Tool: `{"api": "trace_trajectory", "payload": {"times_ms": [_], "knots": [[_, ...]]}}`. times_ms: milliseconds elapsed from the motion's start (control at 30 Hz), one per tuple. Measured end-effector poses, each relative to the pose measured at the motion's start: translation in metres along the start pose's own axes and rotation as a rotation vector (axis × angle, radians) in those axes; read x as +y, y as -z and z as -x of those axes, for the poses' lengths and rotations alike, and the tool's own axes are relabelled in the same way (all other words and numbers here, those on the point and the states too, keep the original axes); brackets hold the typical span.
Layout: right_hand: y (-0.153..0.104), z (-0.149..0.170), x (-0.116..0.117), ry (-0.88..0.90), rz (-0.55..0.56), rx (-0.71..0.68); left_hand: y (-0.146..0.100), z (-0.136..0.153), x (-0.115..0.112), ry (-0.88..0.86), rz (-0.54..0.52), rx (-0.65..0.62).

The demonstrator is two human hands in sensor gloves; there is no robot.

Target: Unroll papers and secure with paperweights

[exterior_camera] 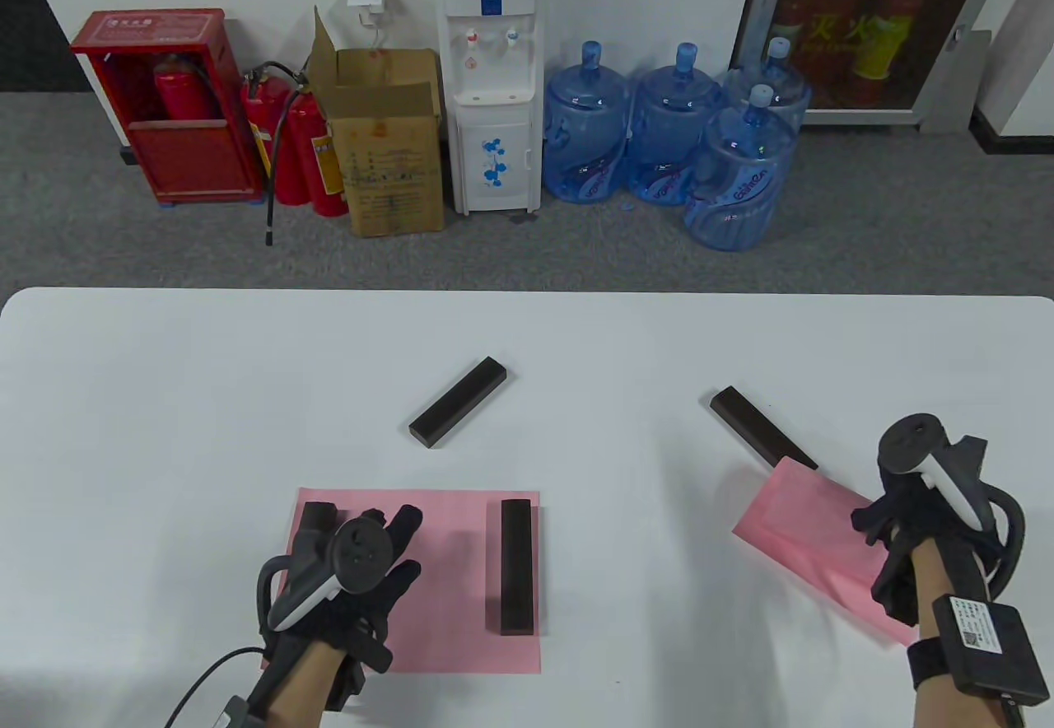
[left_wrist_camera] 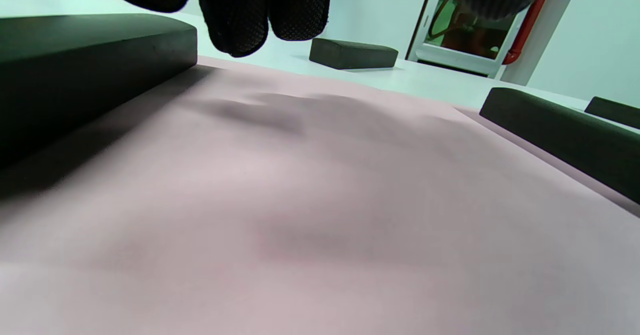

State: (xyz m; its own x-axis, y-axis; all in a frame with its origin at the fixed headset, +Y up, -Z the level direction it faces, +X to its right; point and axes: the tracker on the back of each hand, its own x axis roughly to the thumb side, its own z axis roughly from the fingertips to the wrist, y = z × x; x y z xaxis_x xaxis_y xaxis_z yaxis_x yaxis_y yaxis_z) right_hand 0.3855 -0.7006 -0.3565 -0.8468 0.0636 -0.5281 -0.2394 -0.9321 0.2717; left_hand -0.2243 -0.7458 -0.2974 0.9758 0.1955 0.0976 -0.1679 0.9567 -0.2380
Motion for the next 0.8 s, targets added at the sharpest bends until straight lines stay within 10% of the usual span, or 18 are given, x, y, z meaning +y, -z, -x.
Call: {"api": "trace_trajectory", "payload": {"times_ms": [300,600,800], "knots": [[0.002,-0.009,0.024,0.024,-0.301,-0.203,0.000,0.000,0.000,-0.001,0.013,0.001],[-0.040,-0.061,0.028,-0.185,-0.166,-0.383,0.002,-0.002,-0.003,-0.001,0.022,-0.007],[-0.077,-0.094,0.009,0.161,-0.072,-0.535,0.002,-0.003,-0.004,-0.007,0.031,-0.010]]}}
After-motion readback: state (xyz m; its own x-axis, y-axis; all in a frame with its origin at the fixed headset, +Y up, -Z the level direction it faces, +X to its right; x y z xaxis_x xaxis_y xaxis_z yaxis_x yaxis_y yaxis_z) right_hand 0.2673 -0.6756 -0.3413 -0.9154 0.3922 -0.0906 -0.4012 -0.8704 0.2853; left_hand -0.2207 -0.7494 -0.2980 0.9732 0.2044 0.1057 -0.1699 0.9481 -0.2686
